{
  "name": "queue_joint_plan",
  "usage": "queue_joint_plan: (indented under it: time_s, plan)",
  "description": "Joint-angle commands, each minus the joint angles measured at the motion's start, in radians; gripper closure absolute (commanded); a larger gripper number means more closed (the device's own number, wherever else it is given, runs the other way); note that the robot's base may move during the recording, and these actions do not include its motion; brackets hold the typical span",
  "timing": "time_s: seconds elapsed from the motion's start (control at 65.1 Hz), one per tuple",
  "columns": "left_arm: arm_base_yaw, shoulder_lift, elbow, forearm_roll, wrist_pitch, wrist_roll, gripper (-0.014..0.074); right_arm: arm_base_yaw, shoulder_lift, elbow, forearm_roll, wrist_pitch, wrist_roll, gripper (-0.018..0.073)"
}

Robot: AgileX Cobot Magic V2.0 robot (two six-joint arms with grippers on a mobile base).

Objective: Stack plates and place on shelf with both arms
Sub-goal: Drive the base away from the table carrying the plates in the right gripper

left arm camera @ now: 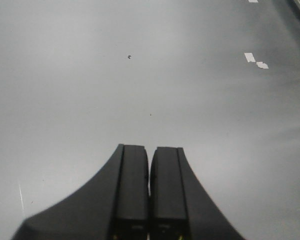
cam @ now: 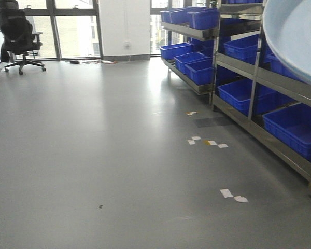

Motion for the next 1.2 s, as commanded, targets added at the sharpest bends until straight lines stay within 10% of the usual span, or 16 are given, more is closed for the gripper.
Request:
queue_joint_plan:
  time_s: [0.0, 1.182]
  plan:
    - [-0.006, -0.004, -0.029, -0.005, -0.070, -0.006, 0.0512, -0.005, 0.005, -0.031, -0.003, -0.097, -0.003, 0.0531]
    - [-0.006, -0.002, -0.029, -0.005, -0.070, -0.006, 0.0512, -0.005, 0.005, -0.031, -0.003, -0.097, -0.003, 0.0531]
